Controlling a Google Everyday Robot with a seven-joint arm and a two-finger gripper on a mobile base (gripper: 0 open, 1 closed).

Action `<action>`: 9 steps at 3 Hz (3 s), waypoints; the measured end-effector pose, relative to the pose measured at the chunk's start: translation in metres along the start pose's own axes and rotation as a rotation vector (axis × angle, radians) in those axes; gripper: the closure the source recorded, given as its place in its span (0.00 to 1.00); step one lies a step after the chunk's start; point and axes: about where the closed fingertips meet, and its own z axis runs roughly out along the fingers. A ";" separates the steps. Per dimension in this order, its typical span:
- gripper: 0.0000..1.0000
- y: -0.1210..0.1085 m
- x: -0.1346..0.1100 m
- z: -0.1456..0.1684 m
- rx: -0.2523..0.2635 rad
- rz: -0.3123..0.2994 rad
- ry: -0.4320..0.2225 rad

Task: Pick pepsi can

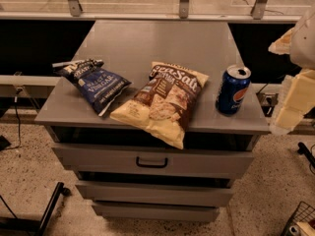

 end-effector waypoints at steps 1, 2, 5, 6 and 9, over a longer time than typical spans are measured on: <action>0.00 0.000 0.000 0.000 0.000 0.000 0.000; 0.00 -0.018 -0.003 0.010 -0.004 -0.007 -0.070; 0.00 -0.088 -0.014 0.061 -0.043 0.020 -0.463; 0.00 -0.092 -0.018 0.080 -0.080 0.043 -0.556; 0.64 -0.092 -0.023 0.113 -0.161 0.119 -0.615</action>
Offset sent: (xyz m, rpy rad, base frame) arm 0.0508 -0.0049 -0.0135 0.1691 -0.0254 0.0654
